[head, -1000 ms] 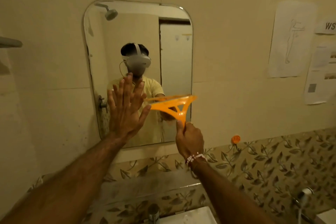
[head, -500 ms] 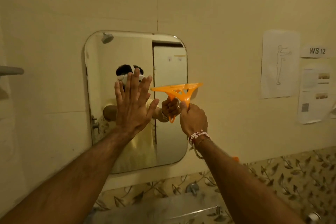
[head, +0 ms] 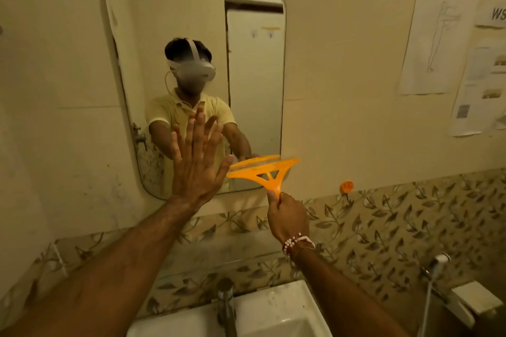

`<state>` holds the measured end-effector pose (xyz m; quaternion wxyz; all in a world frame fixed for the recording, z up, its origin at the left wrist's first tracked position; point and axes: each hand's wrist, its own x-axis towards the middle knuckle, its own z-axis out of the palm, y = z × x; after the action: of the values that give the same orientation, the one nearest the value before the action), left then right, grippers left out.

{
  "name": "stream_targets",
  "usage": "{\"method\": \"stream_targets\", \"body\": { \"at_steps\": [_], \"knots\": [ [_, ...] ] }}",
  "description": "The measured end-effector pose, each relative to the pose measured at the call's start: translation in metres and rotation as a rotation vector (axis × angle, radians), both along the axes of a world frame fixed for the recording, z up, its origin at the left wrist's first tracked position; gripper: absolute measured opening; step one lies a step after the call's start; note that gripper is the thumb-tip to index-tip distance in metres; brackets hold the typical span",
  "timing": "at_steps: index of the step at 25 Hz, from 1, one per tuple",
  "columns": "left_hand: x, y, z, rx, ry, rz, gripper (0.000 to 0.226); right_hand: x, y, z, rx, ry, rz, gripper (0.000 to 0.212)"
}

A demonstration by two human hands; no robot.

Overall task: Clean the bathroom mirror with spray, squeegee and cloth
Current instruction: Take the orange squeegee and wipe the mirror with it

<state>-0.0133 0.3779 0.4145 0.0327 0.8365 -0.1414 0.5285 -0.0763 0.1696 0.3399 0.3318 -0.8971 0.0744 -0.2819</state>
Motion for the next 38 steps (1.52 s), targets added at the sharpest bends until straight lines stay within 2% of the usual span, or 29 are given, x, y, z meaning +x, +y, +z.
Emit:
{"method": "stream_targets", "body": {
  "at_steps": [3,5,10,13,18,24,30,38],
  "knots": [
    [-0.002,0.008,-0.017,-0.025,0.019,0.009,0.074,-0.006,-0.003,-0.009,-0.073,-0.001,-0.017,0.051],
    [-0.006,0.015,-0.018,-0.057,0.03,0.004,0.072,-0.012,0.001,-0.01,-0.211,-0.062,0.007,0.049],
    [-0.021,0.052,-0.008,-0.186,0.011,-0.005,0.065,-0.01,0.053,0.008,-0.591,-0.167,0.241,0.044],
    [-0.032,0.089,-0.013,-0.261,0.002,0.033,0.063,0.0,0.097,0.022,-0.709,-0.259,0.337,0.042],
    [-0.049,0.142,-0.027,-0.281,0.031,0.135,0.063,0.018,0.148,0.038,-0.766,-0.321,0.432,0.045],
    [-0.05,0.159,-0.038,-0.281,0.037,0.16,0.064,0.025,0.157,0.05,-0.798,-0.36,0.445,0.044],
    [-0.038,0.129,-0.045,-0.255,0.04,0.119,0.062,0.025,0.128,0.052,-0.854,-0.355,0.383,0.046],
    [-0.022,0.072,-0.047,-0.224,0.044,0.02,0.062,0.034,0.028,0.041,-0.958,-0.275,0.287,0.048]
  ]
}}
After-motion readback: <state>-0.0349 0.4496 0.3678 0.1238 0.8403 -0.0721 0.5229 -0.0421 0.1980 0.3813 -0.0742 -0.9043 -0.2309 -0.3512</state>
